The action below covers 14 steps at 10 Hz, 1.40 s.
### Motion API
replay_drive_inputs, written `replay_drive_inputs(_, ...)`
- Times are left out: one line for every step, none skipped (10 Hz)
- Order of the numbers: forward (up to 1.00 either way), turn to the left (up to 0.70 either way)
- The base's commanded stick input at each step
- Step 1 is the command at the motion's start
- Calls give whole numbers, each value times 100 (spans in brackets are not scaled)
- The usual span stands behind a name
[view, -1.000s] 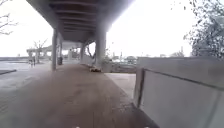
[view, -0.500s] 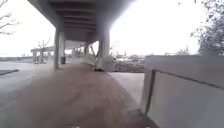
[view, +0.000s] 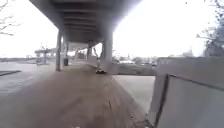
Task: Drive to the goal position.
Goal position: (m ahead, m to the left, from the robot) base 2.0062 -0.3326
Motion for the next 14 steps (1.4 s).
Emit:
replay_drive_inputs(43,5)
replay_drive_inputs(0,0)
replay_drive_inputs(0,0)
replay_drive_inputs(0,3)
replay_drive_inputs(0,6)
replay_drive_inputs(0,25)
replay_drive_inputs(0,35)
replay_drive_inputs(0,27)
replay_drive_inputs(0,2)
replay_drive_inputs(0,0)
replay_drive_inputs(0,0)
replay_drive_inputs(0,0)
replay_drive_inputs(0,0)
replay_drive_inputs(0,0)
